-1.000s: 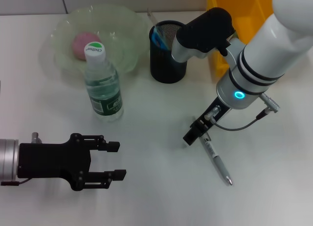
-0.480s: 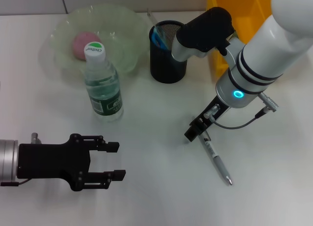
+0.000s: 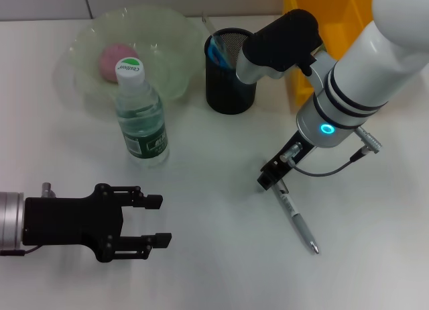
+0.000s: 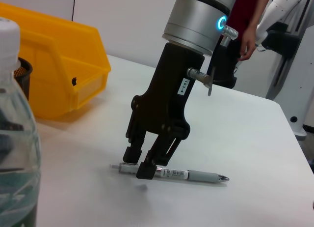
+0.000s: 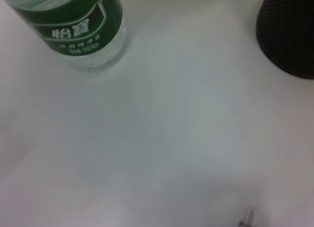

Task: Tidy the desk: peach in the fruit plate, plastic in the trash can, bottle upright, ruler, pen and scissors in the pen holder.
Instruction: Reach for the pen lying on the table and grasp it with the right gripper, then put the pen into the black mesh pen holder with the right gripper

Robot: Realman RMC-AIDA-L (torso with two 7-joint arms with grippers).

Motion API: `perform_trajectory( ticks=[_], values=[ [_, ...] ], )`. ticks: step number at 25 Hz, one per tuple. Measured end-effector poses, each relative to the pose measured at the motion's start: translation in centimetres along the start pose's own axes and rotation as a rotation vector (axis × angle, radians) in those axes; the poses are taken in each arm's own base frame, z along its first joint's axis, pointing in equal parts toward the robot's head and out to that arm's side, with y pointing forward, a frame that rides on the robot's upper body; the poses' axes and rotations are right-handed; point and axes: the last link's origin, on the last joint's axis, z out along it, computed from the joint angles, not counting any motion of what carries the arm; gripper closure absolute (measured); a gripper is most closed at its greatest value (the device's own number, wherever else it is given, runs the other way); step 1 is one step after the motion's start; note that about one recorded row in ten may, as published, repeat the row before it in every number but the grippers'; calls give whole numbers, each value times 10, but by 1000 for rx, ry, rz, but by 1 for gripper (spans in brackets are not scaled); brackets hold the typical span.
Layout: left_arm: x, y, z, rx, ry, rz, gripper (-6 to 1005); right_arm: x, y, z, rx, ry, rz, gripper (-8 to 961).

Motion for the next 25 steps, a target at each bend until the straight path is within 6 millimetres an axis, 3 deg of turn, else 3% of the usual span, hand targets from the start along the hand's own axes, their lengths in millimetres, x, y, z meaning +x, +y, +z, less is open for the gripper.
perform_trajectory(
  ticks=[14,23,25],
  values=[
    [0,0,0,1,0,-1,319,2,-1,2,8,12,-4,544],
    [-1,1,0,2,1,-2,318,1,5,1,14,8,-42,785],
    [-2,2,-1,3,1,-5,318,1,6,-4,12,-12,-48,779]
  ],
)
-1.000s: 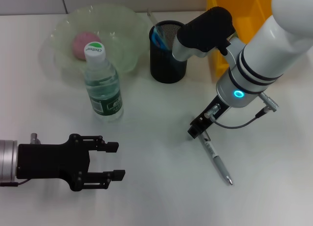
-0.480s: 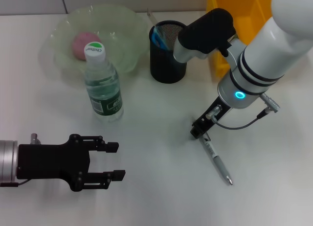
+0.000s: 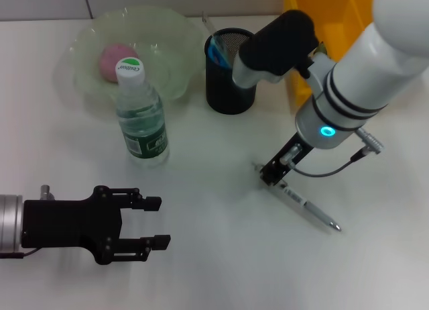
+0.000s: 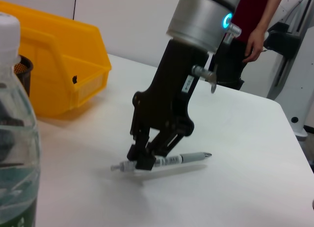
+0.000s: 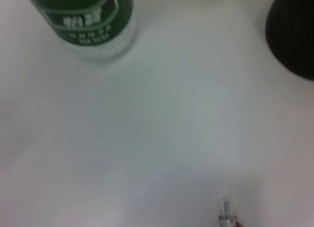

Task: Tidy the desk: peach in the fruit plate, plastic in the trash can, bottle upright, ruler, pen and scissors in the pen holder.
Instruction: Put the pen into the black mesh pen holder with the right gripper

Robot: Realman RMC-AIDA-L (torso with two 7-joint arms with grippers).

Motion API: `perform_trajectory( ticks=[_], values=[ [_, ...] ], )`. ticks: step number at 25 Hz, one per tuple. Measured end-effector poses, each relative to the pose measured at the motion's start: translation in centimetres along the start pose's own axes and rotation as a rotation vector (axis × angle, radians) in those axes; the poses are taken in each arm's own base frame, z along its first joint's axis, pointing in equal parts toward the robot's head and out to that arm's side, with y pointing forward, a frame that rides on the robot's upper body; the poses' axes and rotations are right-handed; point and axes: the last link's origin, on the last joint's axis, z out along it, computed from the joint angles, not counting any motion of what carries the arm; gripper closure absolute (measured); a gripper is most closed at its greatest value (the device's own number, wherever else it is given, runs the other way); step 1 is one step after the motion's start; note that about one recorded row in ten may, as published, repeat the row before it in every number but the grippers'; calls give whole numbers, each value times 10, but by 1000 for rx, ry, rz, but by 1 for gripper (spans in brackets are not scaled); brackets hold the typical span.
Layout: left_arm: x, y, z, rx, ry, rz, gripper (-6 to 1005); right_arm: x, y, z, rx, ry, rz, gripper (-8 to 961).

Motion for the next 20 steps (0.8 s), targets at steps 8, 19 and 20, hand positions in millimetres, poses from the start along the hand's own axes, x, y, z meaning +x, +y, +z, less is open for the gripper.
perform_trajectory(
  ticks=[8,19,20],
  values=[
    [-2,1,-2,4,2,-5,318,-2,-12,-40,49,-140,-2,756],
    [-2,2,-2,6,8,-9,319,3,-83,-121,-66,-1003,15,724],
    [-2,2,-2,6,9,-8,319,3,-83,-121,-66,-1003,15,721]
  ],
)
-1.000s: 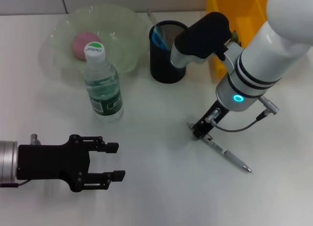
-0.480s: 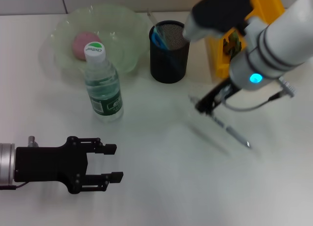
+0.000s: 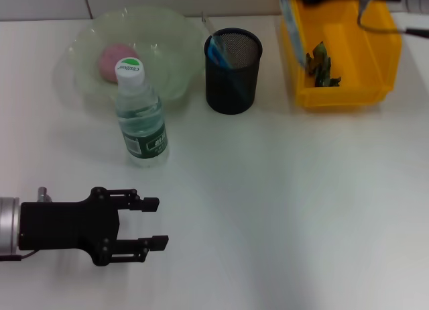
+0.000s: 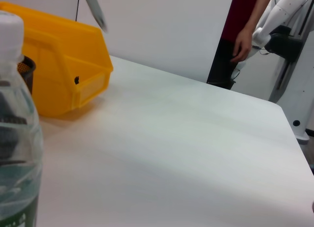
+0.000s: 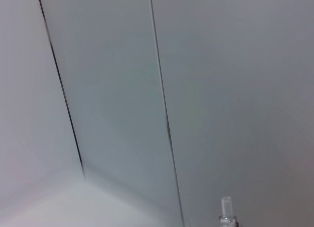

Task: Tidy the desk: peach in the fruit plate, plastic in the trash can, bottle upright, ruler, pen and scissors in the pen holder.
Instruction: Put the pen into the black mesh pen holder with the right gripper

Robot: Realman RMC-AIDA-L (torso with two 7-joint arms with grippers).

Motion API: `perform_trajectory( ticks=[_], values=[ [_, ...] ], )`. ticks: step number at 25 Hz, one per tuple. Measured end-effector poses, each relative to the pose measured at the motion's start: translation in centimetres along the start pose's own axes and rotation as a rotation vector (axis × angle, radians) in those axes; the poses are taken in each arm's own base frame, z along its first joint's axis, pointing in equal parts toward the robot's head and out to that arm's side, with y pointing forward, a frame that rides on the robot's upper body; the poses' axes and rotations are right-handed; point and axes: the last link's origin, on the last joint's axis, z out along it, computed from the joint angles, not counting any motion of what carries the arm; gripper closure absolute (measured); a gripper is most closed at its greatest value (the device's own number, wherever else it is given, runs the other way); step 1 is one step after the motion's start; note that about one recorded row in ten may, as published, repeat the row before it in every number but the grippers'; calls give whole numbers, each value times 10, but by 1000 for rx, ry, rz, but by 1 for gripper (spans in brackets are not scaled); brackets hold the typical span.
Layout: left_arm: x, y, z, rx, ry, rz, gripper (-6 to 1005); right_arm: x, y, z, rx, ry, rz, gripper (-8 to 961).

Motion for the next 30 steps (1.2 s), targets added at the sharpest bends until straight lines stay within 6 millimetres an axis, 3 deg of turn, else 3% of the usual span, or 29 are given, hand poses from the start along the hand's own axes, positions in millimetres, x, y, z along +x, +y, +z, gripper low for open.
perform_trajectory(
  ticks=[4,7,8,16,30],
  values=[
    [2,-1,2,-4,6,-1,319,8,-14,7,-63,-311,71,710],
    [3,-1,1,-4,11,-3,319,27,-25,22,-42,-403,136,701],
    [3,-1,1,-3,12,-3,319,42,-30,34,-11,-443,166,698],
    [4,-2,0,5,21,-7,319,72,-26,68,59,-382,156,675],
    [6,-2,1,8,32,-4,301,90,-17,79,54,-263,135,635]
  ],
)
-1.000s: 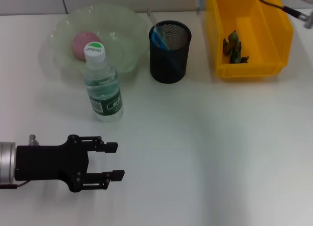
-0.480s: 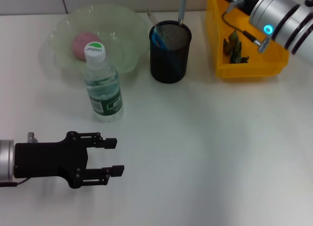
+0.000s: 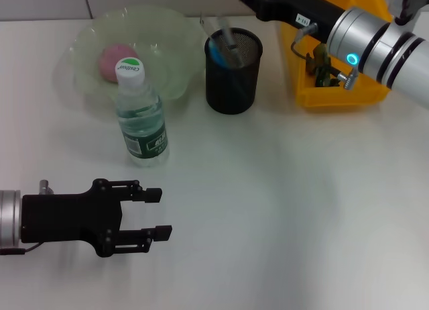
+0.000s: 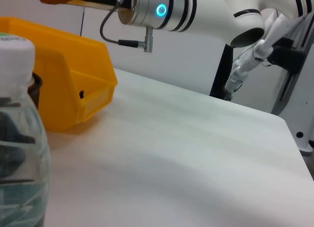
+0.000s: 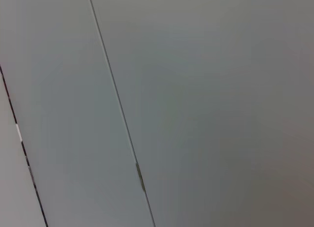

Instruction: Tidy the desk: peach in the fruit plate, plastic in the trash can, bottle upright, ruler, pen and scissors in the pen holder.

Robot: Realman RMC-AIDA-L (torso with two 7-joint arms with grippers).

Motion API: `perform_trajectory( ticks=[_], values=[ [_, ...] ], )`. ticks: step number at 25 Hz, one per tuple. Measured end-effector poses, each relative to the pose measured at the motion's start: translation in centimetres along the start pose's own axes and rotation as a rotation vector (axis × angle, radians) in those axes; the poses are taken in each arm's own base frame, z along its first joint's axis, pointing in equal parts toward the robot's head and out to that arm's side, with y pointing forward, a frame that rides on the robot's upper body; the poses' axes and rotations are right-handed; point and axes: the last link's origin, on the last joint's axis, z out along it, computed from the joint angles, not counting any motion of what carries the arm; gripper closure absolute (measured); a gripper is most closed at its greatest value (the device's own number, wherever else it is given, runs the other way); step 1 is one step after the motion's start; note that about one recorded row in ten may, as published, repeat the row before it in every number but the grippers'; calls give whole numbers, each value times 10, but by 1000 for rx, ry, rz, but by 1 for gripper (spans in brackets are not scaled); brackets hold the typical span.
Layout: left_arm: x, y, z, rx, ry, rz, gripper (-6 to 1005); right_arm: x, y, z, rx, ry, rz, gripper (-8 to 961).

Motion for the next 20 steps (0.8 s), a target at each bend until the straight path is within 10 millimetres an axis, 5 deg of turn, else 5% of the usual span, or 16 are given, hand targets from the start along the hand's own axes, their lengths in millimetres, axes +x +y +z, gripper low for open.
perform_trajectory(
  ticks=[3,6,10,14,16,17,18,20],
  values=[
    [1,0,0,-1,0,0,296,2,1,-1,-4,8,4,626],
    [1,-1,0,-1,2,0,290,0,3,-4,-34,-4,15,472],
    [3,-1,-1,2,12,-5,282,-2,9,-13,-97,-16,37,429],
    [6,-1,-5,-3,33,-9,275,-4,14,-52,-216,-10,58,385],
    [7,-1,-9,-1,44,-9,271,1,22,-103,-337,-2,13,364],
    [7,-1,-9,-1,44,-9,269,1,22,-103,-337,-2,13,353],
    [7,-1,-9,-2,46,-9,267,7,24,-138,-406,13,-3,342],
    [9,0,-10,-8,54,-6,264,13,26,-156,-444,33,-3,276]
  ],
)
